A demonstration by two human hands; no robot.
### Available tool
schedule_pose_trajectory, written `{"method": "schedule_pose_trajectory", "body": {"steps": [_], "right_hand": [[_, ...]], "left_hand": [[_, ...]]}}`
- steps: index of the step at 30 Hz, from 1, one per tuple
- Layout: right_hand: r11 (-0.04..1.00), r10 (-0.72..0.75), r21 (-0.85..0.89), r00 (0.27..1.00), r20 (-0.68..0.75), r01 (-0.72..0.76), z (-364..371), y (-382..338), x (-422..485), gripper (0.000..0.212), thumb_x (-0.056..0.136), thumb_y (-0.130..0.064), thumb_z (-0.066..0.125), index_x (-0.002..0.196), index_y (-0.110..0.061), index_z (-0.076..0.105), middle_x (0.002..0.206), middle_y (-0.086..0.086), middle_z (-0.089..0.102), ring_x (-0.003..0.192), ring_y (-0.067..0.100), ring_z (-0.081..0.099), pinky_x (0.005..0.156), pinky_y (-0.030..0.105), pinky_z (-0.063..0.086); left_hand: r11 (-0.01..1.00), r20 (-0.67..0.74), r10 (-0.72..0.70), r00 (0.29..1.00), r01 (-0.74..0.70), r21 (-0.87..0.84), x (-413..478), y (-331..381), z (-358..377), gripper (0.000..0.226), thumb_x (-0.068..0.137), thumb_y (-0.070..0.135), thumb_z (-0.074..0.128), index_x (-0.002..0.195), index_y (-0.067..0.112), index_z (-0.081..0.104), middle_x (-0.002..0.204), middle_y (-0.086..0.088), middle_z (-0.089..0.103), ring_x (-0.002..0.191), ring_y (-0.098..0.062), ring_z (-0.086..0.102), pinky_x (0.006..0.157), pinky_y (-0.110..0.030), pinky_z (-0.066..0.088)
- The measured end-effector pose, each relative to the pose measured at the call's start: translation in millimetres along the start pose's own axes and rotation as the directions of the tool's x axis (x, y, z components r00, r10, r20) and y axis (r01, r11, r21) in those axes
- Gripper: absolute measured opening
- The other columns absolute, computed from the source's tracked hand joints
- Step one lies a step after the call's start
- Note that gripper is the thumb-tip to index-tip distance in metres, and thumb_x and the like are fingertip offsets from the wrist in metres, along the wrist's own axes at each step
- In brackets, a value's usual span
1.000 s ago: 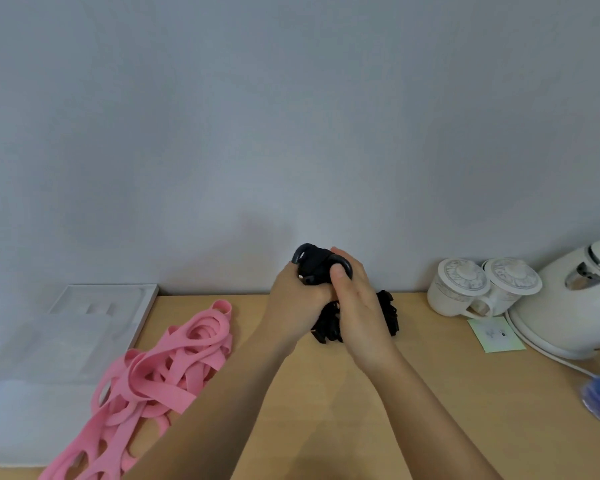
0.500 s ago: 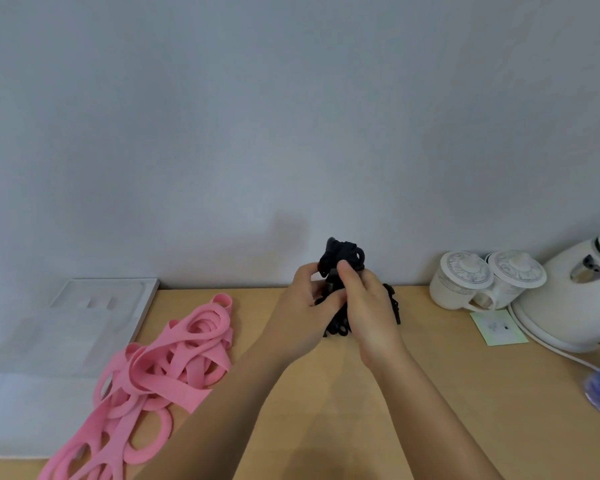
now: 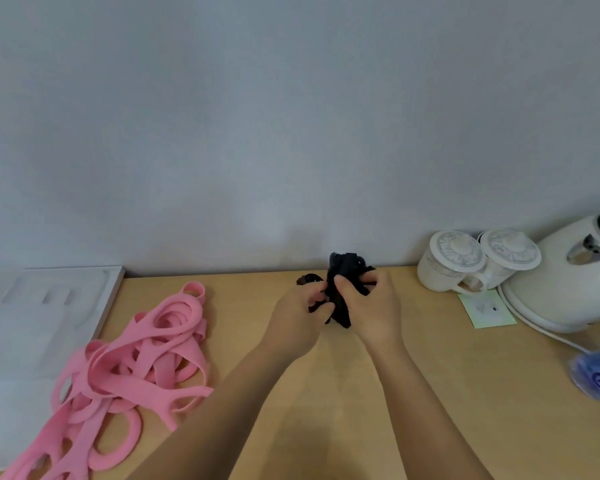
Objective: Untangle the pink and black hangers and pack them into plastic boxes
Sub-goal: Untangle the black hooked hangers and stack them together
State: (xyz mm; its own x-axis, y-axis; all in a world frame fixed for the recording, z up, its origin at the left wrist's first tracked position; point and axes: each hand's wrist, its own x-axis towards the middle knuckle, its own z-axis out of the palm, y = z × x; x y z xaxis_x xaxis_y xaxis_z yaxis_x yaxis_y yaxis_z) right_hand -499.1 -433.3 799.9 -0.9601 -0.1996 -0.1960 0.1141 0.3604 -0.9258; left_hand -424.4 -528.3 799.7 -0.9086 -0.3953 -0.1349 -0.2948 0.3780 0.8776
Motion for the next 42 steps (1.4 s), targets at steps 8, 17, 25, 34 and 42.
{"method": "schedule_pose_trajectory", "body": {"steps": [8,17,25,34,42], "right_hand": [[0.974,0.046,-0.217,0.992,-0.116,-0.07,-5.4,58.7,35.0,0.031,0.09,-0.035,0.057,0.107,-0.01,0.051,0.108,0.003,0.054,0.087,0.013,0.049,0.073,0.025,0.038],[0.859,-0.14,-0.504,0.988,-0.065,0.089,5.5,69.4,50.8,0.033,0.091,-0.035,0.055,0.105,-0.005,0.054,0.109,0.01,0.051,0.107,0.025,0.045,0.078,0.032,0.042],[0.865,-0.071,-0.498,0.997,-0.022,0.051,-0.4,78.1,52.6,0.041,0.091,-0.04,0.052,0.116,-0.007,0.051,0.117,0.012,0.05,0.109,0.026,0.046,0.075,0.033,0.042],[0.814,-0.324,-0.467,0.937,0.128,0.345,12.6,55.2,15.8,0.035,0.084,-0.015,0.06,0.116,-0.002,0.056,0.119,0.014,0.052,0.108,0.031,0.046,0.088,0.038,0.04],[0.637,-0.402,-0.426,0.748,0.528,0.643,76.1,33.1,-33.8,0.03,0.086,-0.013,0.05,0.114,-0.002,0.057,0.114,0.012,0.052,0.107,0.029,0.044,0.094,0.035,0.036]], "left_hand": [[0.896,0.071,-0.223,0.972,0.176,0.409,30.0,-41.2,37.5,0.063,0.091,0.037,0.052,0.147,0.021,0.028,0.154,-0.008,0.016,0.142,-0.028,0.019,0.113,-0.04,0.027],[0.805,0.073,-0.203,0.976,0.125,0.58,39.4,-44.8,58.7,0.064,0.098,0.034,0.039,0.15,0.033,0.003,0.157,-0.015,-0.013,0.143,-0.034,0.0,0.111,-0.038,0.023],[0.75,0.08,-0.23,0.97,0.125,0.649,43.8,-43.9,59.8,0.065,0.098,0.038,0.04,0.15,0.035,0.002,0.156,-0.017,-0.014,0.144,-0.037,-0.005,0.115,-0.041,0.016],[0.825,-0.027,-0.19,0.981,0.175,0.537,9.6,-55.9,30.5,0.066,0.096,0.029,0.047,0.151,0.027,0.01,0.159,-0.009,0.0,0.146,-0.026,-0.004,0.118,-0.034,0.004],[0.805,-0.144,-0.156,0.977,0.21,0.554,-33.7,-77.0,-27.7,0.053,0.096,0.021,0.043,0.147,0.018,0.028,0.155,-0.009,0.022,0.144,-0.023,0.01,0.115,-0.03,0.001]]}}
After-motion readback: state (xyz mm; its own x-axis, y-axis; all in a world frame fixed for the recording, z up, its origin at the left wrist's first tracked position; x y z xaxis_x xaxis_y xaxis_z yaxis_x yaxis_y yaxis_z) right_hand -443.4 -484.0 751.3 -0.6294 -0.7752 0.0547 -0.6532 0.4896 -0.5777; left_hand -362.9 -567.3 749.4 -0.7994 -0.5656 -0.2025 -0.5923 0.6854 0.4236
